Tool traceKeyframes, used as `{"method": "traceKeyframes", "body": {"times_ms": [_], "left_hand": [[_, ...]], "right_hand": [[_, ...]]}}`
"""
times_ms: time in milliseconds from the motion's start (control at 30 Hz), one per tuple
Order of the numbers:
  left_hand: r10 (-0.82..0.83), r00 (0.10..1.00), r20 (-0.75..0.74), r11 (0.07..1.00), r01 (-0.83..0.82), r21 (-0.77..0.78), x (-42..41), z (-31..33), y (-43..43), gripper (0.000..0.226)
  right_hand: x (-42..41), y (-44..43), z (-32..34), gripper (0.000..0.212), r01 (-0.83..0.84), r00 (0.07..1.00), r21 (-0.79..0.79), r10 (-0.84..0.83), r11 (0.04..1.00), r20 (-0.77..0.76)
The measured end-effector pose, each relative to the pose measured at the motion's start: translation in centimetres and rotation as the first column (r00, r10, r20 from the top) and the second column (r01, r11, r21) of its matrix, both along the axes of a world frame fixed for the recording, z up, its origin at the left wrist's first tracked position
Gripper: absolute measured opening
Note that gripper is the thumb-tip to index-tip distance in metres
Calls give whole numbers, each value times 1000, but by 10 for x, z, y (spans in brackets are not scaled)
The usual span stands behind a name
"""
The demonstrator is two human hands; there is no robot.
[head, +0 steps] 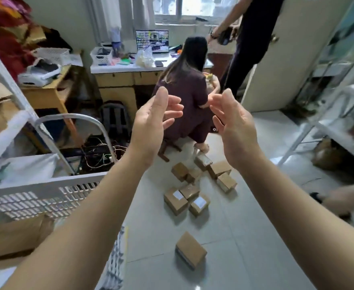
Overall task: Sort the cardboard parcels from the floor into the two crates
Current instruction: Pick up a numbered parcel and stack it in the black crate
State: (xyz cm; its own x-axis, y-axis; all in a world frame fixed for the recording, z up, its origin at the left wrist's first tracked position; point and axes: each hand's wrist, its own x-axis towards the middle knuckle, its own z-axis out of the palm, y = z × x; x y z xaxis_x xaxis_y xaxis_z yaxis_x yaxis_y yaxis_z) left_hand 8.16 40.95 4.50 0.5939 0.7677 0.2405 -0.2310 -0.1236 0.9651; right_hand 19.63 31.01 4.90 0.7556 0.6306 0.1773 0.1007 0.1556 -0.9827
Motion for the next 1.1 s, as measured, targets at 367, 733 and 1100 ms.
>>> {"method": "traceKeyframes", "body": {"times_ms": [367, 733, 1100], "left_hand": [[-97, 994, -43, 995, 96, -25, 133, -13, -60, 44], [-58, 987, -150, 995, 45, -87, 225, -80, -79, 44], [-124, 869, -478, 973, 14, -228, 222, -261, -6, 48]], "right_hand": [[127, -77, -15, 34, 121, 992, 1, -121, 993, -36], [220, -93, -88, 30, 83, 980, -156, -109, 984, -167], [191, -44, -282, 27, 55, 850, -438, -272, 897, -451]]}}
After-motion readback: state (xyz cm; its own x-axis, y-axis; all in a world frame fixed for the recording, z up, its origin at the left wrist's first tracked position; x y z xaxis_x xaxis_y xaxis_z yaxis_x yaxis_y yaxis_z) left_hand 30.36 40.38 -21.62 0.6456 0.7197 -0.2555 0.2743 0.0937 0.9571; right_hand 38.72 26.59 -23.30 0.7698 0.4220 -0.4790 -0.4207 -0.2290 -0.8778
